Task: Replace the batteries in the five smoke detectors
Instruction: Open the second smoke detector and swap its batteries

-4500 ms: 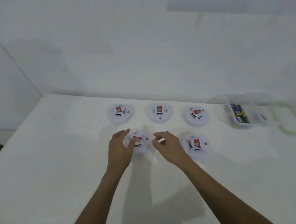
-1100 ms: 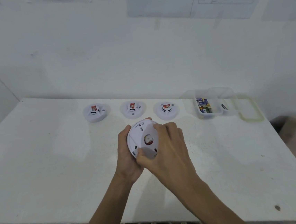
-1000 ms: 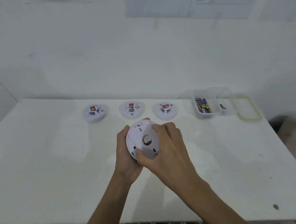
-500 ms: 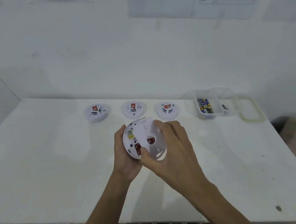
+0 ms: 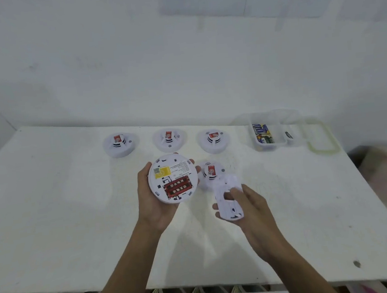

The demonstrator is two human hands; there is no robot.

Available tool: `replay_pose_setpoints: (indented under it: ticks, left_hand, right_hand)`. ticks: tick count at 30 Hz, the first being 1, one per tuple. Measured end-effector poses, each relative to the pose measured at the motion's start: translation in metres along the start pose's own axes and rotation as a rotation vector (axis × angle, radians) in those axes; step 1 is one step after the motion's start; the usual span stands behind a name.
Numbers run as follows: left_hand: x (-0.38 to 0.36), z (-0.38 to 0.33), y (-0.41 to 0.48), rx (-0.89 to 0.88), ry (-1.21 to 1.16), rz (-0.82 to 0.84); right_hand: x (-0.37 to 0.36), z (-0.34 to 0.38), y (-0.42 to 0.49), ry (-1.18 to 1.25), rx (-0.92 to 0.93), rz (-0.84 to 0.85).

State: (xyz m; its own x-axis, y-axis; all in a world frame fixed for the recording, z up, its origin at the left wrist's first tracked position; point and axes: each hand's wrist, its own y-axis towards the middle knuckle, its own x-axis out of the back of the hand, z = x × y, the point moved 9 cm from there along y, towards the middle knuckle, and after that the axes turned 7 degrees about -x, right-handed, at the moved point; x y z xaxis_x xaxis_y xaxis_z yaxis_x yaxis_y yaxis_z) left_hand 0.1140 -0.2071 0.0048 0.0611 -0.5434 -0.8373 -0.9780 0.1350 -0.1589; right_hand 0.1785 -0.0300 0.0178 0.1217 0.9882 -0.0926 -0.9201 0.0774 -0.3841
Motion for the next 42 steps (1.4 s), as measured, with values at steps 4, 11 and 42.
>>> replay_pose_setpoints:
  ticks: [4, 11, 42]
  left_hand:
    - [-0.002, 0.002, 0.0, 0.003, 0.021, 0.037]
    - [-0.013, 0.007, -0.006, 0.033, 0.03, 0.067]
    - [-0.014, 0.007, -0.015, 0.035, 0.053, 0.008]
  right_hand:
    - [0.022, -0.034, 0.017, -0.371, -0.001, -0.129]
    - [0.032, -0.074, 0.045, -0.688, -0.055, -0.181]
    - [-0.08, 0.082, -0.041, -0.946, 0.877, -0.223]
